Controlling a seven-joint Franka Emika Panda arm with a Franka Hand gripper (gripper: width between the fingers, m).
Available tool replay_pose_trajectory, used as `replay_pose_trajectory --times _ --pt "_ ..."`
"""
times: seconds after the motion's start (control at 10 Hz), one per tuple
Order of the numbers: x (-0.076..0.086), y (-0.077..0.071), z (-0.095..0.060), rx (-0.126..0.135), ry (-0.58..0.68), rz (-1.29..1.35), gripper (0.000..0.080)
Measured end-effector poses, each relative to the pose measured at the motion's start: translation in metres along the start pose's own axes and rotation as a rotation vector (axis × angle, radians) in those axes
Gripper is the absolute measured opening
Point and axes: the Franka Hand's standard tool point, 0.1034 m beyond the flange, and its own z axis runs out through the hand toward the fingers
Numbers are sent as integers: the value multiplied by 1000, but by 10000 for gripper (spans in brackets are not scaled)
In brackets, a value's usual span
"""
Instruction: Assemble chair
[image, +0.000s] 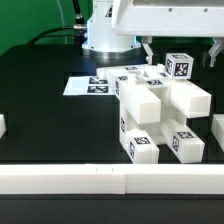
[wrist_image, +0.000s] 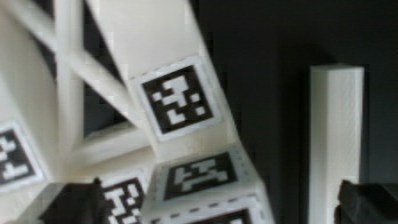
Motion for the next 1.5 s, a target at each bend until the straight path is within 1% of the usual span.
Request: replay_pose_trajectory --times 0.1,0.2,0.3,0.4,0.5,0.6,0.7,0.9,1.0,1.2,1.3,1.5 --pt "0 2 0 0 0 -100 649" --pt "0 3 0 1 -1 -129 649" --pt "0 3 1 1 -1 -117 623" --pt "0 3 1 1 -1 -117 623" --pt "0 3 1 1 -1 -117 448" --pt "0 3 1 1 -1 -106 448" --pt "0 3 1 1 -1 -97 284" --pt "0 2 1 2 -1 -59 285" --pt "0 2 1 3 -1 37 285" --pt "0 2 1 3 -2 132 285" --pt "0 1 1 7 -2 232 285" --pt "1 0 1 34 2 407 285"
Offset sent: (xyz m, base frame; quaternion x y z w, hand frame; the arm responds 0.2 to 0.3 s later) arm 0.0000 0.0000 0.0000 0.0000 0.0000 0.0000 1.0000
